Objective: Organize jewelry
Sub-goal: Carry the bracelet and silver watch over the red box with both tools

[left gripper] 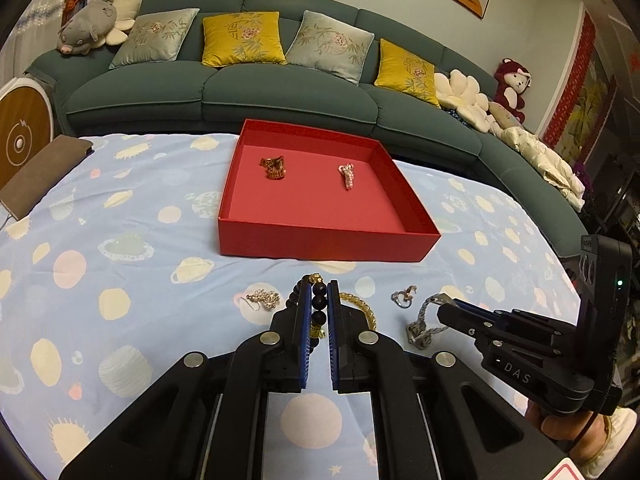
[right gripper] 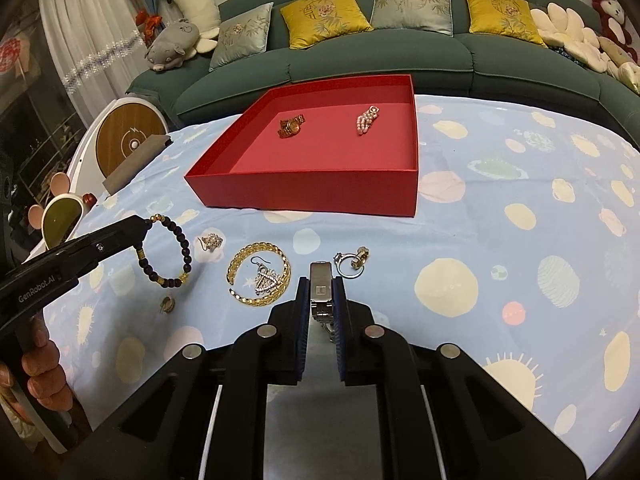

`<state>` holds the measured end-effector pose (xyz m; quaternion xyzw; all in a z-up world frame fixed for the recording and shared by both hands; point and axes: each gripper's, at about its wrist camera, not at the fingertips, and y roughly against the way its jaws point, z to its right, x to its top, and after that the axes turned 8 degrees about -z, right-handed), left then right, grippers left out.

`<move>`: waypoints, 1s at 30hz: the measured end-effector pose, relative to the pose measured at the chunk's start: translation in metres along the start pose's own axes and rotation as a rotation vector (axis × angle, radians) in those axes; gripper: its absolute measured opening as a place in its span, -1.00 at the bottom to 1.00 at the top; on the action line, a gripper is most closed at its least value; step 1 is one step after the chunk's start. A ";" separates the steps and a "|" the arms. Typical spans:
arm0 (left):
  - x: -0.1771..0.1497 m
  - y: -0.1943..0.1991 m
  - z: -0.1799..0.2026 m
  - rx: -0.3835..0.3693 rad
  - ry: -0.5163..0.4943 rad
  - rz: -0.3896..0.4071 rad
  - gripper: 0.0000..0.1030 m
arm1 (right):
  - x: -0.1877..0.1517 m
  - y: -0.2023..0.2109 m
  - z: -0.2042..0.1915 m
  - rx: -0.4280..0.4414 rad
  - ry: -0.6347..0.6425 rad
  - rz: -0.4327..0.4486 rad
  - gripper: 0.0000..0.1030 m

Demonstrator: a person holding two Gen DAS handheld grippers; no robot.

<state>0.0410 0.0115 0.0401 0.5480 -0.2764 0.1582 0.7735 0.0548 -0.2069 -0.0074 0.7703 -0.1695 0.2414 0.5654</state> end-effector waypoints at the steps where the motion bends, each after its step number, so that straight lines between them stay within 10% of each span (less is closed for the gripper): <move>1: 0.003 0.004 0.001 -0.007 0.000 0.010 -0.90 | 0.002 0.002 0.000 0.002 -0.002 0.009 -0.79; 30: 0.075 0.015 0.018 -0.005 -0.024 0.133 -0.90 | 0.090 0.049 0.003 0.018 -0.034 0.219 -0.79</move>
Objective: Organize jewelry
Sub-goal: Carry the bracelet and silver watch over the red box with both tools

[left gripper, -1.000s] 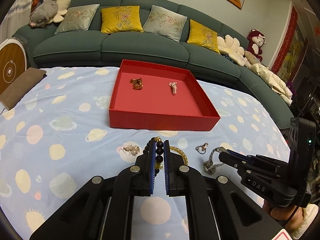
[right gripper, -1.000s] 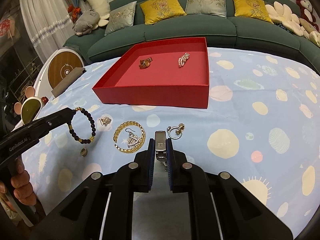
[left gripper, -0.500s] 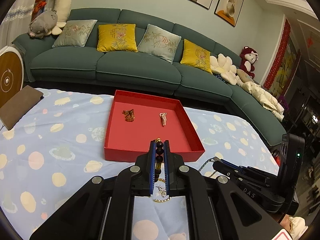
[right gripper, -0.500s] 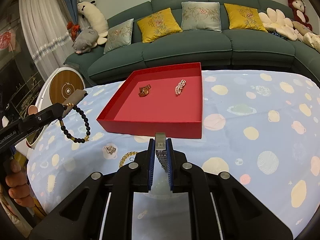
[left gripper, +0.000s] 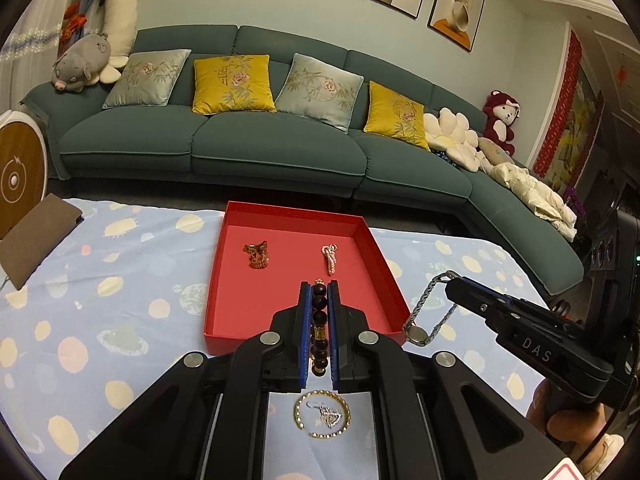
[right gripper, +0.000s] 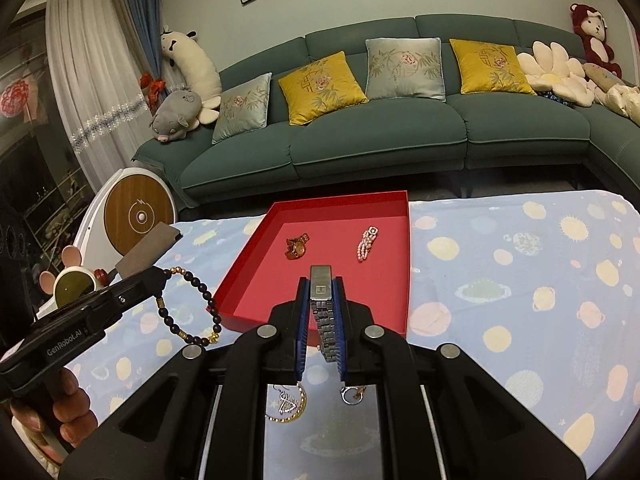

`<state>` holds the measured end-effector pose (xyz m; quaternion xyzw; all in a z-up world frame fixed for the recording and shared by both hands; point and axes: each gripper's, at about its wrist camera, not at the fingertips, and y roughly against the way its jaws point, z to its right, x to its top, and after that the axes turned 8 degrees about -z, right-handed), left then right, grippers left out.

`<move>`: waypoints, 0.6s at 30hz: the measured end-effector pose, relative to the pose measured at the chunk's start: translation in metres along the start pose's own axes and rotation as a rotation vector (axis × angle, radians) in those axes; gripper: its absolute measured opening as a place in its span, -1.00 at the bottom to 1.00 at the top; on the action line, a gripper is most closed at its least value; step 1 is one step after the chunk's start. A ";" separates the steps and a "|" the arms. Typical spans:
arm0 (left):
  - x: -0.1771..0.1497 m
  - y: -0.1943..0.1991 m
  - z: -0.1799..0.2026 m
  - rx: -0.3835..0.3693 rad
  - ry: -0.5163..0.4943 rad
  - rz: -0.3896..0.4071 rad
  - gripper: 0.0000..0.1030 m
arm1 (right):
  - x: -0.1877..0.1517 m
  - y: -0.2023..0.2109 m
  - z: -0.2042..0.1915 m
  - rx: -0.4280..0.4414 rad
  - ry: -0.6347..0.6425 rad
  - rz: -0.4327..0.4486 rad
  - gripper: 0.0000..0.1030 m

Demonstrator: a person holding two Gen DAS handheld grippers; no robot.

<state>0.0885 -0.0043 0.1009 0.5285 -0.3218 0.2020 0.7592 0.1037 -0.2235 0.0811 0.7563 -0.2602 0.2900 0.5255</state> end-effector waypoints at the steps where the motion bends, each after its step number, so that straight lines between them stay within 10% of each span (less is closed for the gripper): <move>1: 0.003 -0.003 0.000 0.007 -0.004 -0.003 -0.90 | 0.003 -0.003 0.001 -0.001 0.002 -0.002 -0.79; 18: 0.061 -0.080 -0.022 0.073 -0.014 -0.016 -0.90 | 0.056 -0.078 0.016 -0.034 0.025 -0.037 -0.80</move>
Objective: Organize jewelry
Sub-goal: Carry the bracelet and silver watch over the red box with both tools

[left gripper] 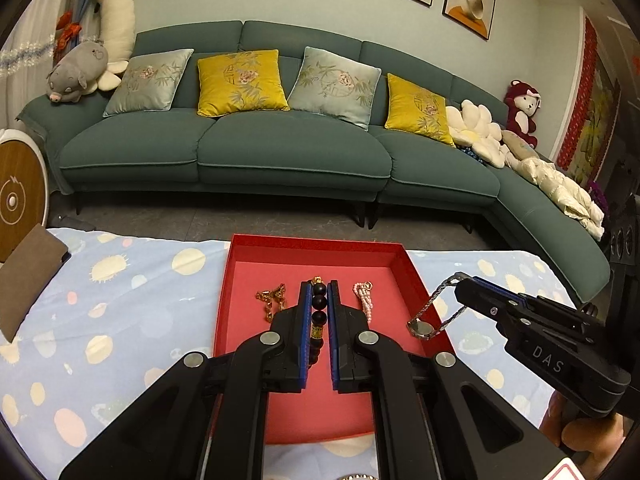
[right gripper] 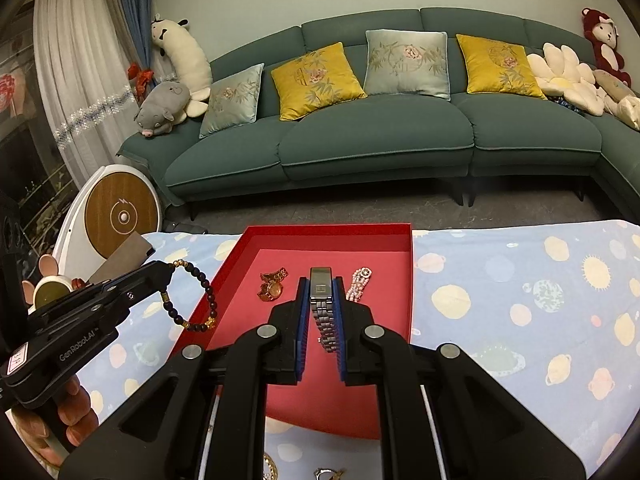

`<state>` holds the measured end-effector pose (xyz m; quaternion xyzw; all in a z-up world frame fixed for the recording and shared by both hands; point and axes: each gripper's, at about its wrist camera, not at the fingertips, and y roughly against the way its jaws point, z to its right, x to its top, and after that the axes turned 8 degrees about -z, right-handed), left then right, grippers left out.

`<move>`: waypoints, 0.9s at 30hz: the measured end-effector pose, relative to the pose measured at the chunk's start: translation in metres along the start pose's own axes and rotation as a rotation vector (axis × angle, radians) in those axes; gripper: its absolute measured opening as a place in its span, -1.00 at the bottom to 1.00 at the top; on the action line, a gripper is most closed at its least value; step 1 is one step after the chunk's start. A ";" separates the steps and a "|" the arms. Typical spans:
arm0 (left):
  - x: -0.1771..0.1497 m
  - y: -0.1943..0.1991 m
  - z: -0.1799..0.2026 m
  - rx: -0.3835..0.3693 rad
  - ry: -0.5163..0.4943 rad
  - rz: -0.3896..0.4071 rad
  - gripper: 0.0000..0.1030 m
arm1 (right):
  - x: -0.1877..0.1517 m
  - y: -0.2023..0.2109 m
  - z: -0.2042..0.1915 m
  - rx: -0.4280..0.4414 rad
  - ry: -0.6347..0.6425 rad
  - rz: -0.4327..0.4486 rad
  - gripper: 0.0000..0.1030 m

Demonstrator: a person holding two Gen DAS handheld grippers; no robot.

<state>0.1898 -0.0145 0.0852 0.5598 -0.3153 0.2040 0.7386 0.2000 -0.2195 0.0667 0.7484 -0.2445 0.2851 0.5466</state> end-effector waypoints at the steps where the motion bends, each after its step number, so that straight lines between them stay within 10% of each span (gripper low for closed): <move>1: 0.002 -0.005 -0.001 0.003 0.003 -0.002 -0.90 | 0.002 -0.007 0.000 -0.003 0.005 -0.003 -0.79; 27: 0.003 -0.071 -0.026 0.049 0.044 -0.097 -0.89 | 0.006 -0.057 0.019 -0.040 -0.010 -0.071 -0.80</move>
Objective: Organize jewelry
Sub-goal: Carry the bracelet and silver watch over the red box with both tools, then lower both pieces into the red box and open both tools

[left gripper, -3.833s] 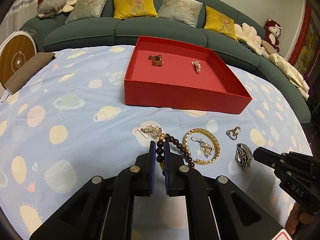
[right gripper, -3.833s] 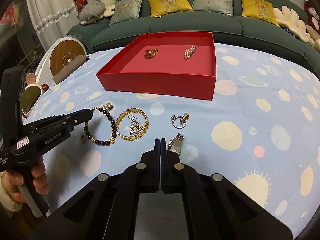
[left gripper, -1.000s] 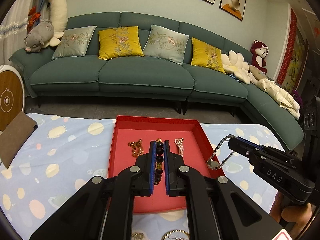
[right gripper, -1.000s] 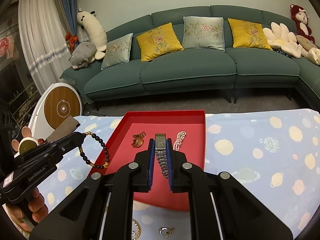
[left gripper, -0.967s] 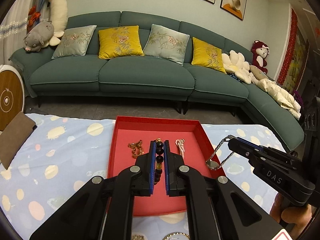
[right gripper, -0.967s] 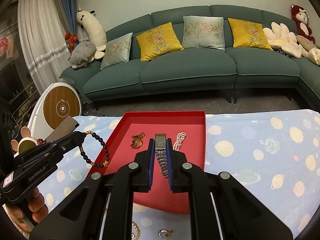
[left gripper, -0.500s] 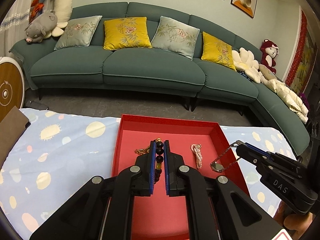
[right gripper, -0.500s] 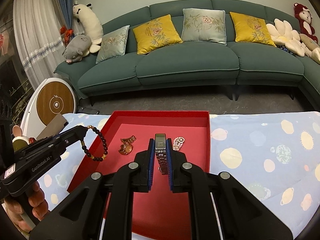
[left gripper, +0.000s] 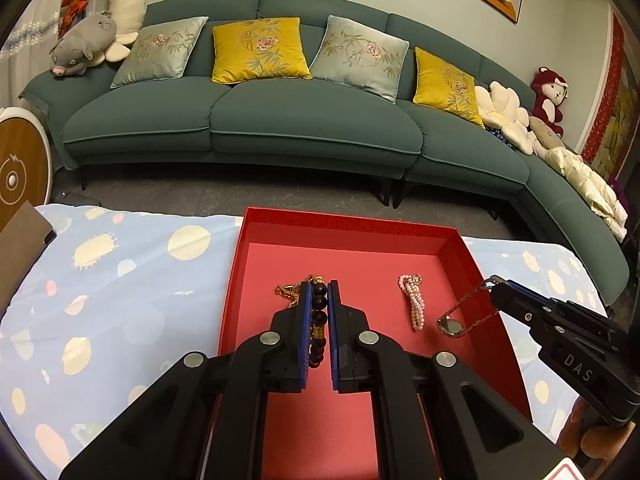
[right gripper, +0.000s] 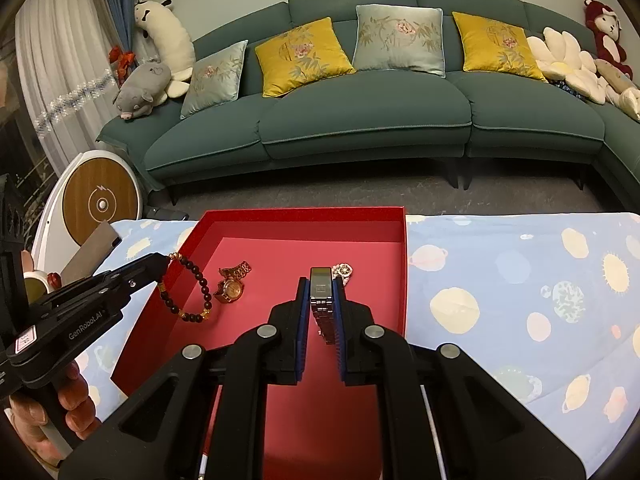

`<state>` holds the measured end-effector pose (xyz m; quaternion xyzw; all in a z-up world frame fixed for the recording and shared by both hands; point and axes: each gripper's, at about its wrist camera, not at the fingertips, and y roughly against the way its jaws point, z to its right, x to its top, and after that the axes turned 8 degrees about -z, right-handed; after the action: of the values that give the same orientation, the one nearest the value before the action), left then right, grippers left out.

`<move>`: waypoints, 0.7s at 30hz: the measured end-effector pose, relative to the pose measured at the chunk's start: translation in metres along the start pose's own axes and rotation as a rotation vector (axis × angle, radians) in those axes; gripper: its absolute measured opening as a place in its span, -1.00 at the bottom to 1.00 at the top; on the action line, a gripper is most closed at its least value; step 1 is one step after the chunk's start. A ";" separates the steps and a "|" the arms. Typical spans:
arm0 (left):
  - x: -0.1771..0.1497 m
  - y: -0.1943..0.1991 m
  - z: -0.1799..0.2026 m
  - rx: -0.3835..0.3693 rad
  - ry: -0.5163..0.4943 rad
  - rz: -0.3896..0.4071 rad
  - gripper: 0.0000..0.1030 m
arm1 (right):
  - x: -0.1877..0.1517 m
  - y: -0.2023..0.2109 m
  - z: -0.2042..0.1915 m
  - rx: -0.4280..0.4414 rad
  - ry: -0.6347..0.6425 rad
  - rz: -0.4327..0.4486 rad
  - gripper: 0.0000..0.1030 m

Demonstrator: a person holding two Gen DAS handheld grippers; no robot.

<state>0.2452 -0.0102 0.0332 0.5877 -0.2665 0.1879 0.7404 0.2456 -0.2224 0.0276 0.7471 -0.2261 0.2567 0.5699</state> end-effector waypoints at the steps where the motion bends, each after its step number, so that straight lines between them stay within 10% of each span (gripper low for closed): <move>1: -0.001 -0.001 0.000 0.005 0.000 -0.004 -0.89 | 0.000 -0.001 0.000 -0.002 0.000 -0.002 -0.79; 21: -0.007 -0.024 -0.003 0.055 0.009 -0.060 -0.87 | -0.007 -0.020 0.000 -0.009 -0.003 -0.042 -0.79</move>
<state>0.2543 -0.0124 0.0095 0.6149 -0.2400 0.1757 0.7304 0.2532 -0.2170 0.0083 0.7495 -0.2123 0.2424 0.5783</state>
